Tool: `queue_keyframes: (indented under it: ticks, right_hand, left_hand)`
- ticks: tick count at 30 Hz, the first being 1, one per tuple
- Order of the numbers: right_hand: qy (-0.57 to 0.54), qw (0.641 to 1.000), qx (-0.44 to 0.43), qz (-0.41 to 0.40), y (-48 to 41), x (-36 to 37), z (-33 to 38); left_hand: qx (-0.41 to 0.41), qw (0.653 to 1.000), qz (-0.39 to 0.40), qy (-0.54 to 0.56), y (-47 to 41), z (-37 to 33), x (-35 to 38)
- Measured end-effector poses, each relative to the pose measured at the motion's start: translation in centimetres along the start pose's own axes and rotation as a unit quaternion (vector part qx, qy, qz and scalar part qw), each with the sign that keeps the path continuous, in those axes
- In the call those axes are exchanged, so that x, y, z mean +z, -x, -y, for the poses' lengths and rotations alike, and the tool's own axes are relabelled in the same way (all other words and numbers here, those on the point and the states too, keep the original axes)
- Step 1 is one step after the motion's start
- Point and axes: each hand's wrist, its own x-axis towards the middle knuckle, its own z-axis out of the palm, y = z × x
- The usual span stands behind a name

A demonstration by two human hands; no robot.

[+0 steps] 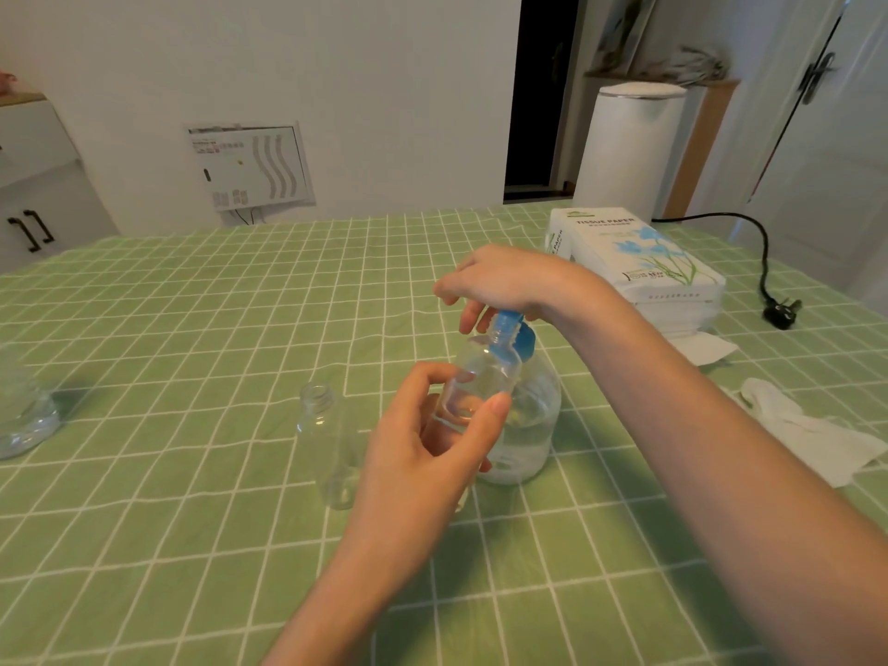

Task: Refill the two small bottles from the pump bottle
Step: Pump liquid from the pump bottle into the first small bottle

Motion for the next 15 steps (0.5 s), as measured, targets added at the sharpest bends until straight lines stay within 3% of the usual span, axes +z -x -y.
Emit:
queue_keyframes:
  ticks: [15]
  right_hand:
    - [0.014,0.999,-0.017,-0.025,-0.4,-0.3,-0.2]
  left_hand:
    - [-0.002,1.0,-0.002,0.003,0.1,-0.1,0.0]
